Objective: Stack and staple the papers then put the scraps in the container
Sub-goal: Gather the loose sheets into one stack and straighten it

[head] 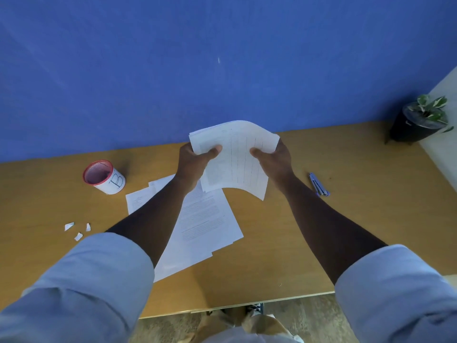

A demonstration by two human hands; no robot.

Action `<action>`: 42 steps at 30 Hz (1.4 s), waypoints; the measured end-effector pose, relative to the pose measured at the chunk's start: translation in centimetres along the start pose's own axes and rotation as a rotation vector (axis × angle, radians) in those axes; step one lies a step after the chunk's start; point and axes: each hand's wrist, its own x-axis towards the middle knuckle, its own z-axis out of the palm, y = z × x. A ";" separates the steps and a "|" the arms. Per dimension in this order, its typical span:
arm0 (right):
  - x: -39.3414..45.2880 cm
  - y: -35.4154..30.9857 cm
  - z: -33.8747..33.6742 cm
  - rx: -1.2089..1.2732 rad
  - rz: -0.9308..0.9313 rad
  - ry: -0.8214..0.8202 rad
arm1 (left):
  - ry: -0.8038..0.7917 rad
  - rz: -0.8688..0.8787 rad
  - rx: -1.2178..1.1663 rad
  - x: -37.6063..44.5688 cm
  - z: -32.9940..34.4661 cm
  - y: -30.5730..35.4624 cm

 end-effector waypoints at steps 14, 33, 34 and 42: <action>-2.1 2.8 -1.0 -0.435 0.198 -0.242 | -0.190 -0.250 0.216 0.0 -1.3 -3.7; -2.0 5.7 -0.3 -0.408 0.135 -0.134 | 0.424 -0.534 0.214 -1.6 -6.0 -9.7; -2.1 5.8 -0.1 -0.416 0.143 -0.140 | 0.483 -0.591 0.282 -2.1 -6.3 -10.1; -2.1 7.2 0.8 -0.521 0.225 -0.191 | 0.549 -0.882 0.682 -5.1 -8.1 -12.7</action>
